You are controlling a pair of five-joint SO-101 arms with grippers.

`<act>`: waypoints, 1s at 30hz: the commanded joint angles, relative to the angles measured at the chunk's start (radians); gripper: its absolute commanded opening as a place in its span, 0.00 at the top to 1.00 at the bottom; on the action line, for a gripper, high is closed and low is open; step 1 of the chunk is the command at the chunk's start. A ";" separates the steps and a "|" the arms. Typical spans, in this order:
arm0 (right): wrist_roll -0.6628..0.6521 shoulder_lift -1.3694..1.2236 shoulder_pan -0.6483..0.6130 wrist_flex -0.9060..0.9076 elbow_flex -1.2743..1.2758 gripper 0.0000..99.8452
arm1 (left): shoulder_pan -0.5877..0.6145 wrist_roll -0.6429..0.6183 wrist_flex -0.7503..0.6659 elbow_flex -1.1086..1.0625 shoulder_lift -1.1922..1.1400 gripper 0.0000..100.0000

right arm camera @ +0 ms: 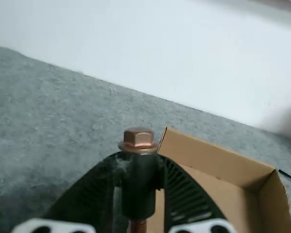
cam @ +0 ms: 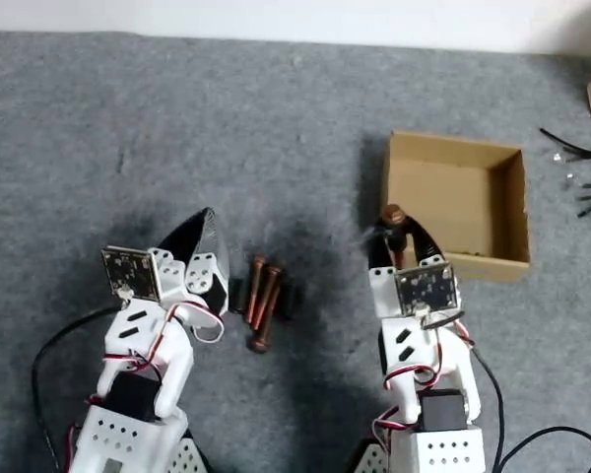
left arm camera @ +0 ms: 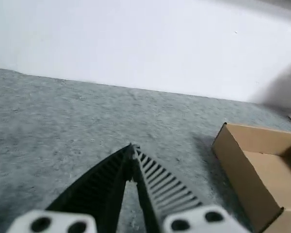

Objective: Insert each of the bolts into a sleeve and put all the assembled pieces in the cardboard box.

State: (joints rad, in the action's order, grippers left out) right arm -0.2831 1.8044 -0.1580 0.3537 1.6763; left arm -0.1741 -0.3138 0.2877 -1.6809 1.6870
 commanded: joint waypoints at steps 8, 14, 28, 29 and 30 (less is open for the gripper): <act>0.014 -0.143 -0.001 -0.044 -0.048 0.99 | 0.007 0.021 0.002 -0.022 -0.002 0.99; 0.100 -0.713 0.012 -0.179 -0.360 0.99 | 0.007 0.021 0.002 -0.022 -0.002 0.99; 0.660 -1.732 0.217 -0.183 -1.084 0.99 | 0.007 0.021 0.018 -0.022 -0.002 0.99; 0.657 -1.764 0.229 -0.183 -1.095 0.99 | 0.007 0.021 0.018 -0.022 -0.002 0.99; 0.657 -1.794 0.240 -0.183 -1.104 0.99 | 0.007 0.023 0.018 -0.022 -0.001 0.99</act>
State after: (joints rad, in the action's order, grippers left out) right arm 0.3506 0.0690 0.0414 0.2064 0.6575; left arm -0.1741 -0.3107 0.3030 -1.6809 1.6870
